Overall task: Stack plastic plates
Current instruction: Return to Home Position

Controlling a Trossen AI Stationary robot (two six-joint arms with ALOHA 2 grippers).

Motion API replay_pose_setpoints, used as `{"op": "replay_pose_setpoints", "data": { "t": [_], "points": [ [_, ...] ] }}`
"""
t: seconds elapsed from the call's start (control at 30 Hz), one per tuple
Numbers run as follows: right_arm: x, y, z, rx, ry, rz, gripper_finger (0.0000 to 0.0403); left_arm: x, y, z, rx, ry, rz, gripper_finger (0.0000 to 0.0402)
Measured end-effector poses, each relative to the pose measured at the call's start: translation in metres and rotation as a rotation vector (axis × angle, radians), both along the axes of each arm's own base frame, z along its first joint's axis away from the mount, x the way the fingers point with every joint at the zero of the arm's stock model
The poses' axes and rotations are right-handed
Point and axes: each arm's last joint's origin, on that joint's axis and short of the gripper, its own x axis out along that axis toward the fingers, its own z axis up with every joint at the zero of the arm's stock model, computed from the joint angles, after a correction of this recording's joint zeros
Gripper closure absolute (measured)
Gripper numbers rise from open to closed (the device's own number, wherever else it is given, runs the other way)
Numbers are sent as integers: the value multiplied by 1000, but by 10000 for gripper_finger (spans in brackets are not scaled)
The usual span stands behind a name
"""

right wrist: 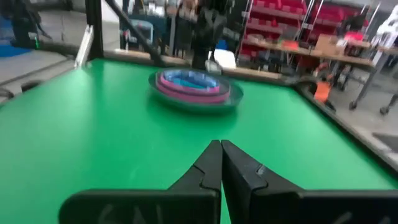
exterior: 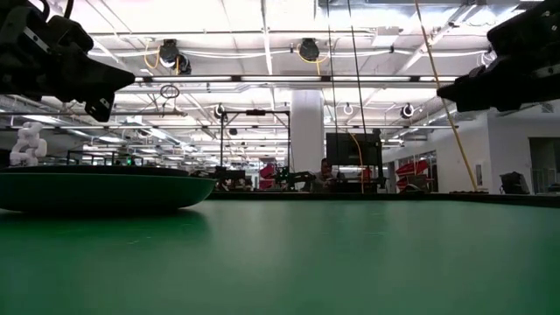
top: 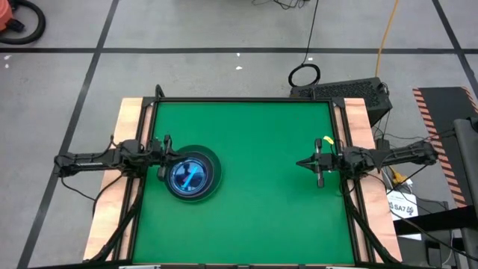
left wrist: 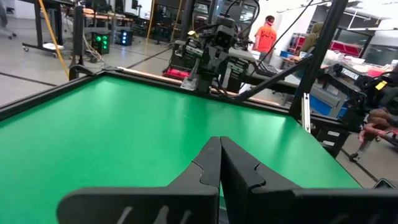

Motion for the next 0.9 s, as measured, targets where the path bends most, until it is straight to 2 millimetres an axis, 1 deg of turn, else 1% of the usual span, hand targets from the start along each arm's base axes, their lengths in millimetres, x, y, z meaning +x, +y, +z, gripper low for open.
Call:
{"op": "replay_pose_setpoints", "data": {
  "t": [0.27,0.53,0.7,0.8,0.9],
  "points": [
    [-7,-1,9,0,-106,1,403,0,-1,0,-5,0,-4,399],
    [-8,-2,10,35,-119,-14,403,0,-1,0,-12,0,-12,399],
    [-7,-5,10,40,-121,-66,403,0,-1,0,-1,-1,-19,399],
    [-7,-5,9,37,-111,-37,403,0,-1,0,-19,-1,-20,399],
    [-8,-4,10,28,-118,-19,403,0,-1,0,-2,0,-21,399]
  ]
}}
